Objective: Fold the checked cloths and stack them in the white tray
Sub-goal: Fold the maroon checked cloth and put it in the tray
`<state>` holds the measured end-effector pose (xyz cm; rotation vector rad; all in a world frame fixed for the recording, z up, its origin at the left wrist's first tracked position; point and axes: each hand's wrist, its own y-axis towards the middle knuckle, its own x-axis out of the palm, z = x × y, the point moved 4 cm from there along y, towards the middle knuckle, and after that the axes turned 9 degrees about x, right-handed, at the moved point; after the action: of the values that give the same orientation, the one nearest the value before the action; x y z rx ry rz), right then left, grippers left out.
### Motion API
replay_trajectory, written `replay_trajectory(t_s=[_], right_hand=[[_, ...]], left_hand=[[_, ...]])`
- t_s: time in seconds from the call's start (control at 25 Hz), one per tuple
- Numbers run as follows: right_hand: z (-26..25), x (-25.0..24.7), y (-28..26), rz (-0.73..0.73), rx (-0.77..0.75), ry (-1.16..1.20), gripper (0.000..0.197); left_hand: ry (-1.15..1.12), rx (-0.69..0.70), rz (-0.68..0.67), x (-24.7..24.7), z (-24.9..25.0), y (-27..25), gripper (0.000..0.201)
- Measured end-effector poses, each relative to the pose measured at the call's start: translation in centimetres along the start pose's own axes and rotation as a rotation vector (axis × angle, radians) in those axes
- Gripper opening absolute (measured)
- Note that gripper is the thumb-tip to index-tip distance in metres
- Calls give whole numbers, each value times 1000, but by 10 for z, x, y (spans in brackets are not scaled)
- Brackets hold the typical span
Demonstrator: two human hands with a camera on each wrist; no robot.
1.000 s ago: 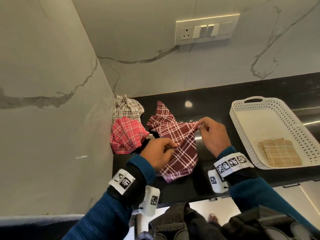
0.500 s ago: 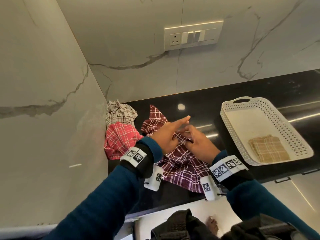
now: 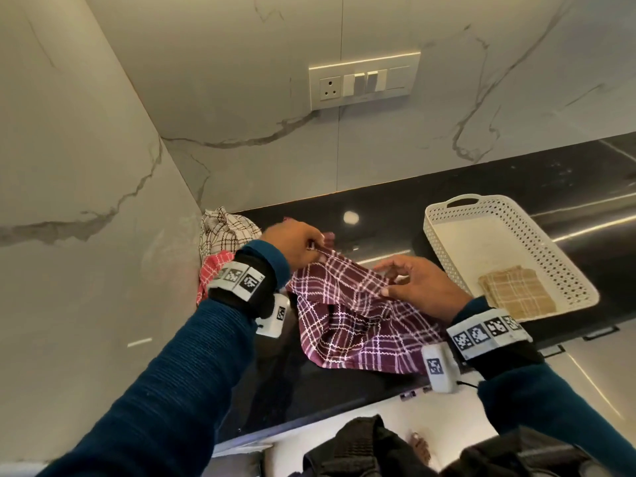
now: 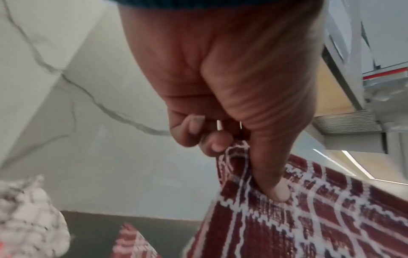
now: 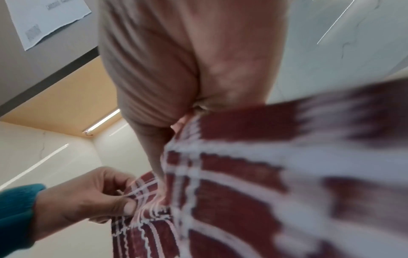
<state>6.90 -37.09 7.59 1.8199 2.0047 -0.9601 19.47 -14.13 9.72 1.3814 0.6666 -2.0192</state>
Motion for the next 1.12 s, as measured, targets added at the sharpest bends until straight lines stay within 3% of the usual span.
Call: replay_trajectory(t_s=[0.12,0.32,0.4,0.48,0.56,0.64,0.76,0.84,0.92,1.04,1.12], right_hand=[[14,-18,-8,-11,90,-203,28],[27,-68,7,317,149,-490,13],[17,-83,33,292,184,-567,14],[-14,-107,60,306,127,-606,15],[-68,-140,72,503,-31,-508,16],[-117,-174,57,725,-193,-281,17],[-147,-201,5,878,-412,-28,23],[-138,-201,-24,883,-519,-17,23],[-109,-190,-39,827,-507,-57,20],[-40,-158,-47,631,-374,-38,22],[14,-125,-47,504,-337,-32,23]], left_hand=[[75,-142,126,-23,-34,-10,9],[148,-410,248,-52,-69,-16,14],[176,-457,262,-78,-82,-8,19],[186,-503,305,-114,-88,-1,22],[157,-545,516,-162,-84,0,20],[120,-556,893,-214,-70,-17,22],[98,-381,1303,-253,-34,-62,24],[131,-240,1426,-242,-9,-94,24],[154,-194,1452,-203,13,-124,22],[73,-252,1377,-114,46,-166,17],[-19,-331,1225,-46,63,-187,14]])
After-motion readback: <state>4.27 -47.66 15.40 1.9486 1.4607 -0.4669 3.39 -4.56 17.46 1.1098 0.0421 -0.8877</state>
